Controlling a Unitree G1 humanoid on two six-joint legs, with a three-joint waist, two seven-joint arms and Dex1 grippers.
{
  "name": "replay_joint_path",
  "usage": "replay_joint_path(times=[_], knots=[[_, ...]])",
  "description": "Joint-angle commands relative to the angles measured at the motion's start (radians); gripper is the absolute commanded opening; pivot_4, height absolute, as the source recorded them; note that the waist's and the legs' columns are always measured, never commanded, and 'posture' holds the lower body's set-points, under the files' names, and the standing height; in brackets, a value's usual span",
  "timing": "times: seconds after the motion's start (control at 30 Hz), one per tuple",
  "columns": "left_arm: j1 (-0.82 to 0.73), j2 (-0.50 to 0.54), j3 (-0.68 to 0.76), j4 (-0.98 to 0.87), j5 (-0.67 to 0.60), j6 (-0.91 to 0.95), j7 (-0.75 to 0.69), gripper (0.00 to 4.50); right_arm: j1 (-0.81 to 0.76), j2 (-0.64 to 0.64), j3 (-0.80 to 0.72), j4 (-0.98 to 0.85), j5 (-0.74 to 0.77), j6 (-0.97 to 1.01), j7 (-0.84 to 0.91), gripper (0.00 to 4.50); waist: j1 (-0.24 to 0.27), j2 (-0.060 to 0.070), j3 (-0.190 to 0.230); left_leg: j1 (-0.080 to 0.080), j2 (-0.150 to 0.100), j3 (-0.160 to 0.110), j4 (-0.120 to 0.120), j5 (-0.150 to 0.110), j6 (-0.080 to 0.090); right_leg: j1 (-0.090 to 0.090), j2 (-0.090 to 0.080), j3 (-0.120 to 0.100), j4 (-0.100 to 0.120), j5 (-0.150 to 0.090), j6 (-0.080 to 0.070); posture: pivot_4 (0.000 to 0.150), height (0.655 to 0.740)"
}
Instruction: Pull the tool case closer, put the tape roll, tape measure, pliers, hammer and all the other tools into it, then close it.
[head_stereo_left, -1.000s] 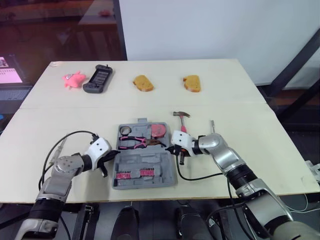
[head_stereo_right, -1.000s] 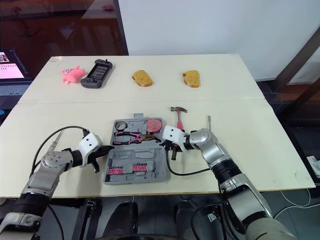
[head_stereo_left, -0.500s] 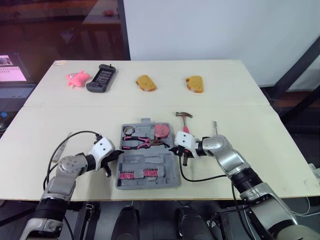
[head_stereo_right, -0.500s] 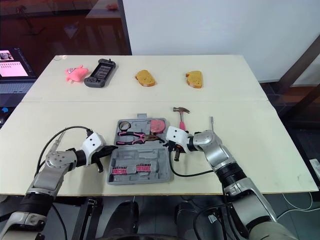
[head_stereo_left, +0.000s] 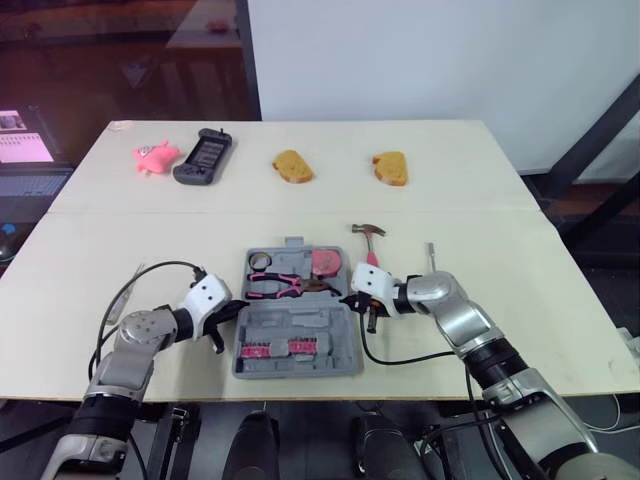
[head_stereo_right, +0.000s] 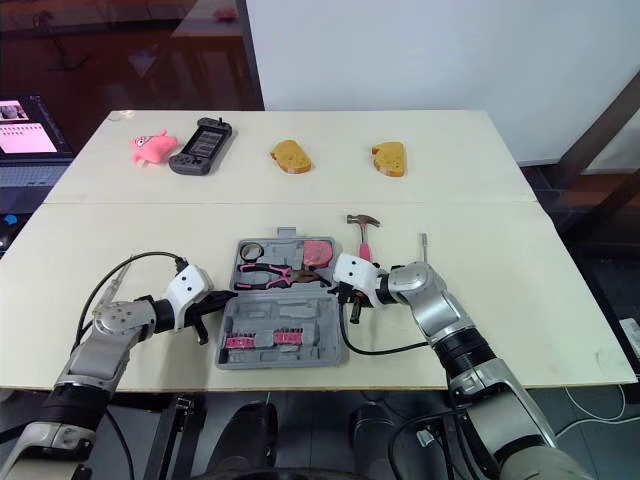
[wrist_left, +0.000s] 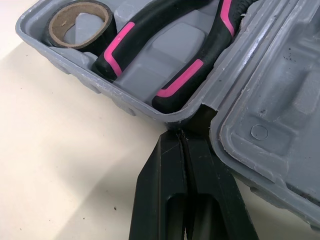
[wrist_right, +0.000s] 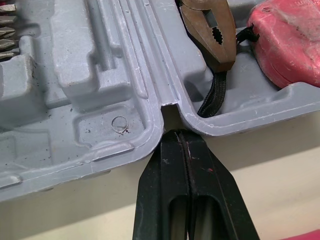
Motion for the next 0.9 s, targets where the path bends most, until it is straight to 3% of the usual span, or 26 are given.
replay_joint_path(times=[0.03,0.6,0.9], knots=[[-0.035,-0.049,-0.096,-0.018,0.001,-0.035,-0.033,0.04,0.02,0.015,0.043,-0.011,-0.002,0.002,0.013,0.0,0.0,0.0,0.0,0.0,0.0,0.0,0.0,0.0,0.0,0.0,0.0,0.0,0.0,0.0,0.0,0.15,0.7238],[-0.021,-0.042,-0.065,-0.034,-0.018,-0.01,-0.036,0.04,0.019,-0.005,0.0,-0.004,0.021,0.023,0.004,0.0,0.0,0.001,0.0,0.001,0.0,0.0,0.0,0.0,0.0,0.002,-0.001,-0.001,-0.001,0.0,0.0,0.15,0.7238],[0.034,0.02,0.03,-0.055,-0.063,0.005,-0.003,0.04,0.054,-0.118,-0.073,-0.038,0.068,0.003,0.033,0.0,-0.003,0.001,0.0,0.0,0.0,0.0,0.0,0.0,0.0,0.002,-0.001,-0.001,-0.003,0.0,0.0,0.15,0.7238]])
